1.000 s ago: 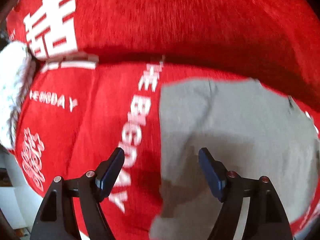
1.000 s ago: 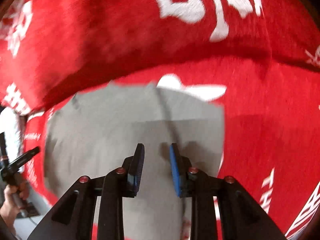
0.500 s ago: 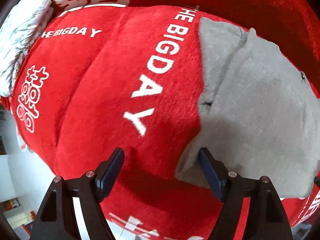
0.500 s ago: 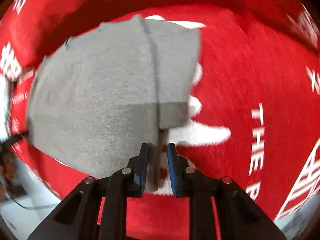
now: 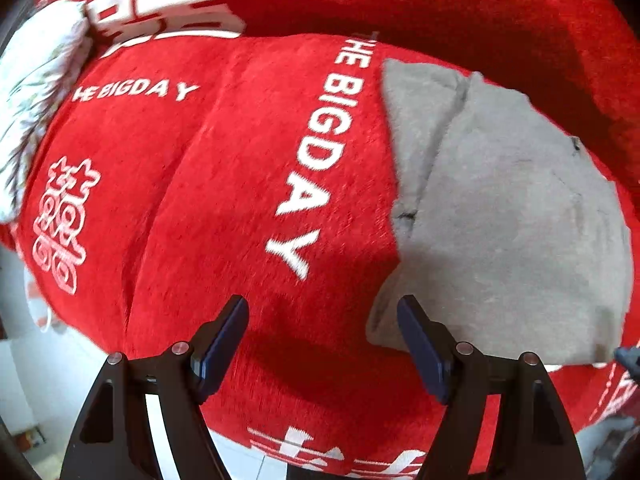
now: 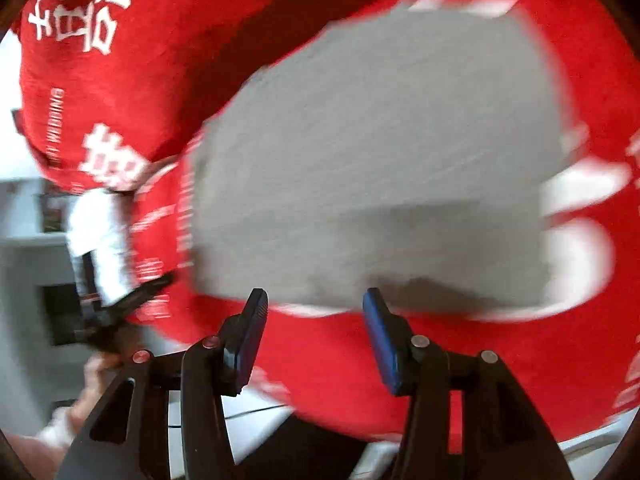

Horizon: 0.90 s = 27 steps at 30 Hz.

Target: Fold small clothes

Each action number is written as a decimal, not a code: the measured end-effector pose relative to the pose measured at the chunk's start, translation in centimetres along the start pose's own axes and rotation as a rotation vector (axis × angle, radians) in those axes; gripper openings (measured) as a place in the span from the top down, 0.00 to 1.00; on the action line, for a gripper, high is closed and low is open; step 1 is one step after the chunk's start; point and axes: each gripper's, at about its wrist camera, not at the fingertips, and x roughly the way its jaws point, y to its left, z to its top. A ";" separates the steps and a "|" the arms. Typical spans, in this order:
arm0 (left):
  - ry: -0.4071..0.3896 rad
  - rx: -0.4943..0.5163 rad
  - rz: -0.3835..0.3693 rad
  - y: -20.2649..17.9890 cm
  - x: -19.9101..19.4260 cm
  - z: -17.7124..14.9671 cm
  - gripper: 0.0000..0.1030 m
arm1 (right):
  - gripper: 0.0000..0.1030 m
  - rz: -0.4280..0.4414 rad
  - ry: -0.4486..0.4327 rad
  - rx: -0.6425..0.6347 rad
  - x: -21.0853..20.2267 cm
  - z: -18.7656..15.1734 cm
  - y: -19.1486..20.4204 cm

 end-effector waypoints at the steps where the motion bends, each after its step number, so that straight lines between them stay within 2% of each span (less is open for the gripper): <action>1: 0.003 0.016 -0.018 -0.1 0.0 0.4 0.24 | 0.46 0.070 0.028 0.039 1.9 -0.5 0.9; 3: 0.014 0.044 -0.048 -0.3 0.0 1.0 0.24 | 0.46 0.192 0.081 0.134 6.2 -1.8 2.6; 6: 0.007 0.088 -0.075 0.2 0.1 2.2 0.24 | 0.46 0.272 0.113 0.239 11.6 -4.1 4.6; 8: -0.010 0.112 -0.083 0.6 0.0 2.8 0.13 | 0.46 0.322 0.105 0.307 14.5 -4.7 5.5; 9: -0.018 0.122 -0.082 0.9 0.0 3.1 0.00 | 0.46 0.347 0.091 0.357 16.1 -5.0 5.8; 13: -0.047 0.144 -0.045 2.1 0.3 4.5 0.00 | 0.46 0.394 0.036 0.497 18.9 -5.8 6.0; 15: -0.043 0.128 -0.061 2.9 0.6 5.3 0.00 | 0.45 0.413 0.011 0.562 19.1 -6.0 5.7; 16: -0.042 0.116 -0.070 3.4 0.7 5.6 0.00 | 0.51 0.422 0.000 0.585 18.9 -5.8 5.5; 17: -0.039 0.103 -0.075 3.8 0.8 5.9 0.00 | 0.75 0.424 -0.009 0.591 18.7 -5.5 5.5; 18: -0.037 0.090 -0.076 4.2 0.8 6.1 0.00 | 0.88 0.409 -0.009 0.579 18.6 -5.0 5.7; 19: -0.036 0.078 -0.078 4.6 0.9 6.4 0.00 | 0.91 0.373 -0.001 0.546 18.3 -4.4 6.1; 23: -0.023 0.051 -0.107 5.8 1.4 6.9 0.00 | 0.92 0.268 0.021 0.366 17.2 -3.4 8.5; 27: -0.008 0.063 -0.130 6.0 1.9 6.7 0.00 | 0.92 0.176 0.085 0.364 18.9 -4.5 7.6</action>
